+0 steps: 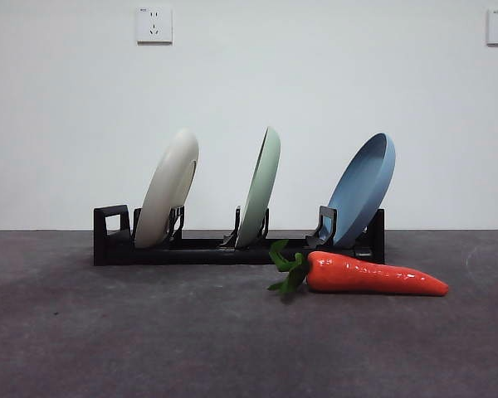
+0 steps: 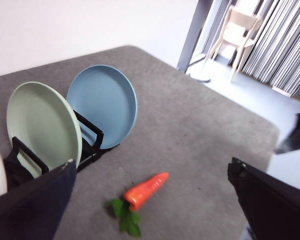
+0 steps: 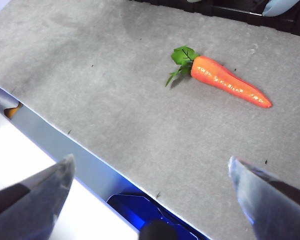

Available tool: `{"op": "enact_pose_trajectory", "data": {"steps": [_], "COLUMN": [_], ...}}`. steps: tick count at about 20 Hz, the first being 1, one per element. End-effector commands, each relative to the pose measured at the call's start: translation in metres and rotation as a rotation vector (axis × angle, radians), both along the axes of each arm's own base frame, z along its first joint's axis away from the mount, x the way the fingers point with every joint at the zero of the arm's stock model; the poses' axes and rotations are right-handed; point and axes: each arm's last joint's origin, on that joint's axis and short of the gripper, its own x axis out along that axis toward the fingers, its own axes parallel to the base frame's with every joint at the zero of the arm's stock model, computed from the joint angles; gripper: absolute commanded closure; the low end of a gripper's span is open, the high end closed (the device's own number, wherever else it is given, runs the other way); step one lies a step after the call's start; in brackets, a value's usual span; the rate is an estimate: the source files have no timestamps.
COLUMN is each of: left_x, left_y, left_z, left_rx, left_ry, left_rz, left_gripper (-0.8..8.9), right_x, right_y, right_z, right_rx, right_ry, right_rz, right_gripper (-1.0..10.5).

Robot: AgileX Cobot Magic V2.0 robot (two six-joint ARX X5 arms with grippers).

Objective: Take the green plate from the plate rack,put the plate on the table,take the carrot from the table,put the carrot in the plate

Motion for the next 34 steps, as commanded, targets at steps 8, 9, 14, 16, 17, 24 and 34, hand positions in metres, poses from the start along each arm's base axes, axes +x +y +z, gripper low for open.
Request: {"op": "enact_pose_trajectory", "data": {"steps": [8,9,14,16,17,24,34], "left_x": [0.109,0.121,0.159,0.167,0.17,0.173,0.173], "left_y": [-0.107,-0.115,-0.136,-0.141,-0.142,-0.149,-0.149], "left_z": [-0.045,-0.055,-0.115,-0.135,-0.142,-0.156,-0.155], "left_rx": [0.054,0.064,0.122,0.145,0.159,0.161,0.109], "left_ry": [-0.091,-0.095,-0.056,-0.03,-0.02,-0.004,0.05], "left_rz": [0.11,0.139,0.212,0.217,0.229,0.218,0.241], "left_gripper": [2.79,2.79,2.79,2.79,2.8,7.33,8.22], "right_x": [0.004,0.005,0.005,0.005,0.005,0.005,0.005], "right_y": [0.001,0.001,0.001,0.001,0.001,0.001,0.001], "right_z": [0.0,0.0,0.0,0.0,0.0,0.0,0.0], "right_rx": [0.0,0.0,0.004,0.005,0.004,0.005,0.005], "right_ry": [0.015,0.016,0.022,0.023,0.022,0.022,0.022], "right_rz": [-0.005,-0.005,-0.01,-0.011,-0.011,-0.011,-0.011], "right_gripper": [2.6,2.6,2.6,2.6,2.6,2.6,2.6]}}
